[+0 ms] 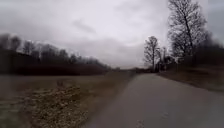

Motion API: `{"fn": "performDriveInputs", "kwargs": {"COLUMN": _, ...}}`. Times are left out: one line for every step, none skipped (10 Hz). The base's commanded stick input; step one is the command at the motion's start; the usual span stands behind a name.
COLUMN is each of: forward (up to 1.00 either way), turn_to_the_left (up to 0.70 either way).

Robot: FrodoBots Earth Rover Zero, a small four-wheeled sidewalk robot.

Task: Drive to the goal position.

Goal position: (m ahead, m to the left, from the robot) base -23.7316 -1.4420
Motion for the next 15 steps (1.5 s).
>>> {"fn": "performDriveInputs", "kwargs": {"forward": 0.33, "turn_to_the_left": -0.82}}
{"fn": "performDriveInputs", "kwargs": {"forward": 0.34, "turn_to_the_left": -0.84}}
{"fn": "performDriveInputs", "kwargs": {"forward": 0.35, "turn_to_the_left": -0.87}}
{"fn": "performDriveInputs", "kwargs": {"forward": 0.37, "turn_to_the_left": -0.66}}
{"fn": "performDriveInputs", "kwargs": {"forward": 0.38, "turn_to_the_left": -0.23}}
{"fn": "performDriveInputs", "kwargs": {"forward": 0.38, "turn_to_the_left": -0.23}}
{"fn": "performDriveInputs", "kwargs": {"forward": 0.38, "turn_to_the_left": -0.23}}
{"fn": "performDriveInputs", "kwargs": {"forward": 0.38, "turn_to_the_left": -0.23}}
{"fn": "performDriveInputs", "kwargs": {"forward": 0.38, "turn_to_the_left": -0.23}}
{"fn": "performDriveInputs", "kwargs": {"forward": 0.38, "turn_to_the_left": -0.23}}
{"fn": "performDriveInputs", "kwargs": {"forward": 0.38, "turn_to_the_left": -0.23}}
{"fn": "performDriveInputs", "kwargs": {"forward": 0.39, "turn_to_the_left": -0.23}}
{"fn": "performDriveInputs", "kwargs": {"forward": 0.39, "turn_to_the_left": -0.23}}
{"fn": "performDriveInputs", "kwargs": {"forward": 0.39, "turn_to_the_left": -0.23}}
{"fn": "performDriveInputs", "kwargs": {"forward": 0.39, "turn_to_the_left": -0.23}}
